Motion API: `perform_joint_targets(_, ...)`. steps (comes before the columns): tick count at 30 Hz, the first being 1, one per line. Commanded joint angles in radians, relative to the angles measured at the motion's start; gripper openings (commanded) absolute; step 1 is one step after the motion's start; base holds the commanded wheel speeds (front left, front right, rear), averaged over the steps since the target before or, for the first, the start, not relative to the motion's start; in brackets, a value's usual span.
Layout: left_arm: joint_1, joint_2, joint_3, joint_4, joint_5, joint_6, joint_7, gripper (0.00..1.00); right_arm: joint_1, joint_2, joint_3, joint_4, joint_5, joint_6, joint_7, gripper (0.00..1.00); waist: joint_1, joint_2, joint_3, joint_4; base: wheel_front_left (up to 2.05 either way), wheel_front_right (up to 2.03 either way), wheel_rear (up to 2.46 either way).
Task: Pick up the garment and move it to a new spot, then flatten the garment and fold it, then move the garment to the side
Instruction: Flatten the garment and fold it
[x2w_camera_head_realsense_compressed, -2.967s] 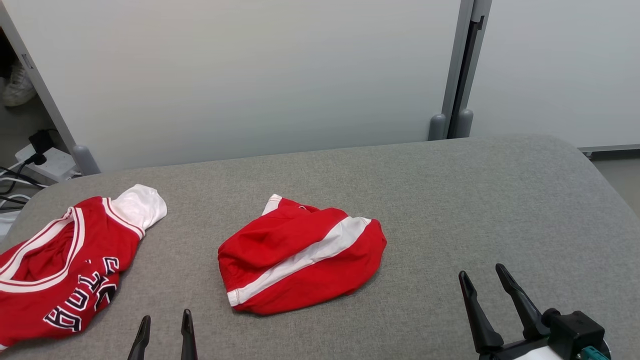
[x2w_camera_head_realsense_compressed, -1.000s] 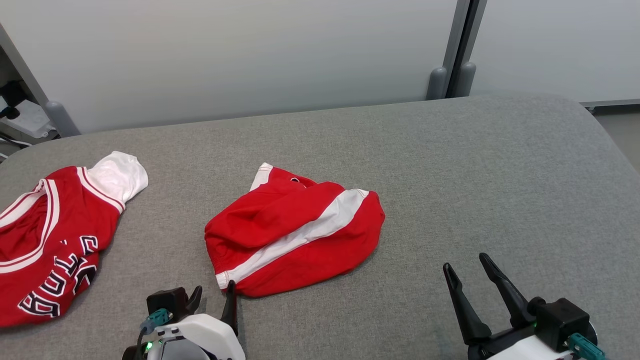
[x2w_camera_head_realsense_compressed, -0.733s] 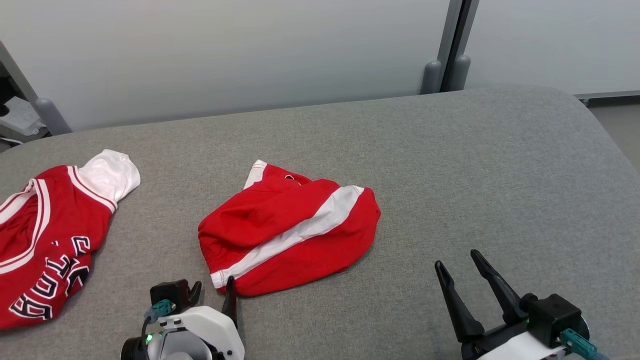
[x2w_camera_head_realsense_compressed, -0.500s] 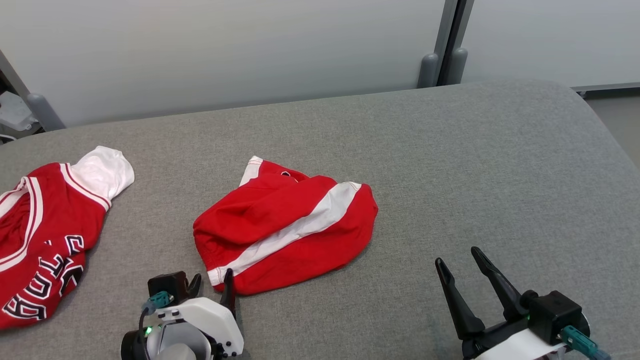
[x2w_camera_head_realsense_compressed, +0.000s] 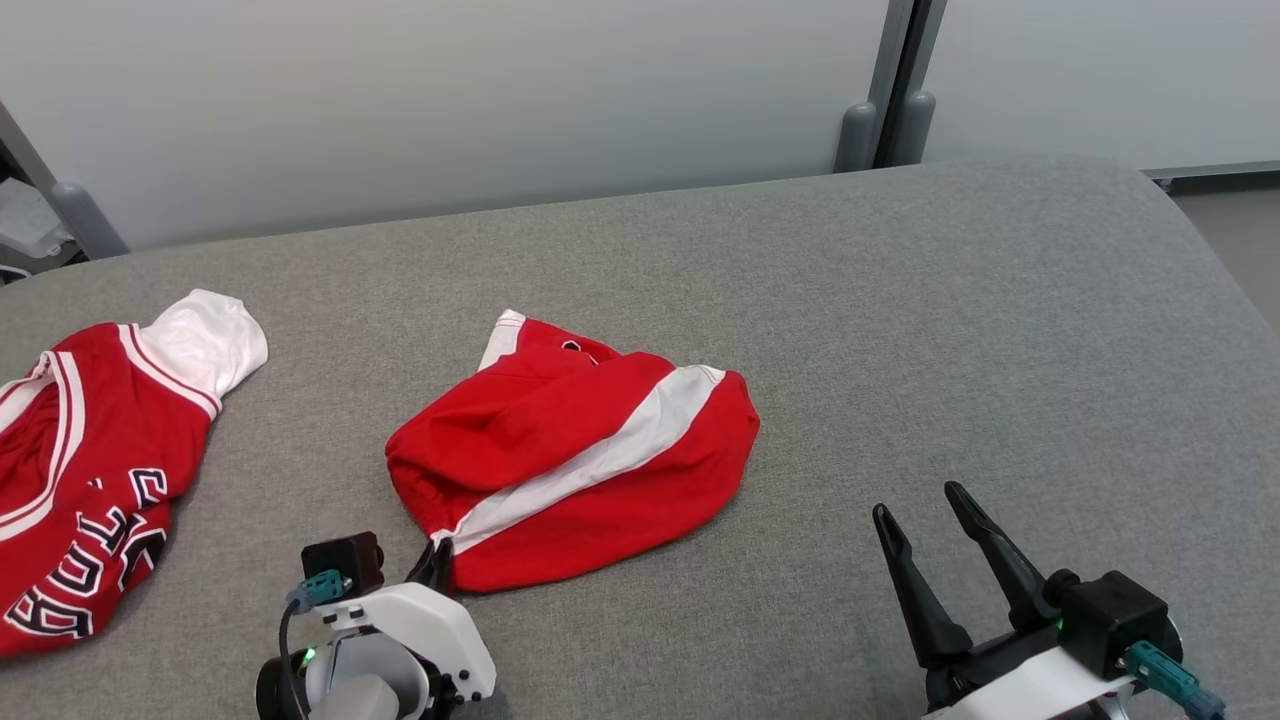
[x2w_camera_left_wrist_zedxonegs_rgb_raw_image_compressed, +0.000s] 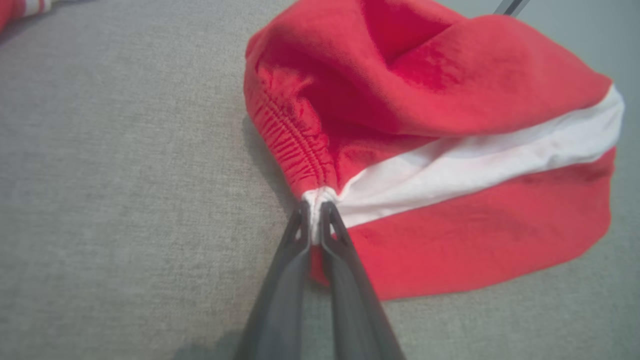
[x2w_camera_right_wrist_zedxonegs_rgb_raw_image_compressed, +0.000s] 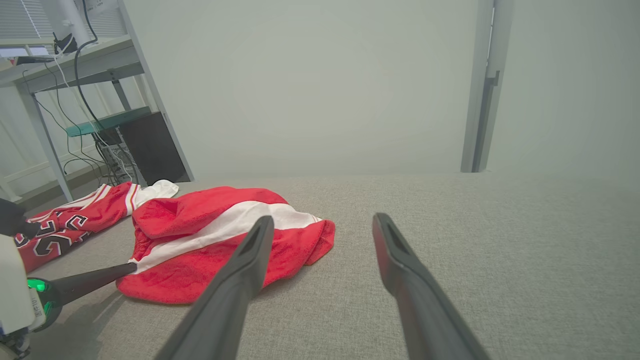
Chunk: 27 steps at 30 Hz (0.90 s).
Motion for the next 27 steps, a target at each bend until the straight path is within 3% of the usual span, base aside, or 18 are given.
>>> perform_joint_targets(1,-0.044,0.018,0.014,-0.012,-0.019,-0.008,-0.011,0.00,-0.036,-0.013,0.016,-0.028,0.006,0.001,-0.013,1.00,0.0000,0.0000,-0.002,0.005,0.00,0.00,0.00)
perform_joint_targets(6,-0.027,0.025,-0.006,-0.027,-0.010,-0.005,-0.038,0.00,-0.021,-0.007,-0.001,-0.032,0.002,0.001,-0.013,1.00,0.0000,0.0000,-0.005,0.033,0.00,0.00,0.00)
perform_joint_targets(13,0.064,0.089,0.019,-0.121,0.022,0.024,-0.050,0.00,-0.003,0.001,0.009,0.003,0.053,0.001,-0.013,1.00,0.0000,0.0000,-0.009,0.088,0.00,0.00,0.00)
perform_joint_targets(23,0.193,0.139,0.070,-0.321,0.034,0.056,-0.051,0.00,-0.130,-0.017,0.143,0.219,0.273,0.001,-0.013,1.00,0.0000,0.0000,0.007,0.154,0.00,0.00,0.00)
perform_joint_targets(27,0.202,0.137,0.066,-0.366,0.040,0.063,-0.051,0.00,-0.288,-0.027,0.250,0.357,0.362,0.001,-0.009,1.00,0.0000,0.0000,0.026,0.176,0.00,0.00,0.00)
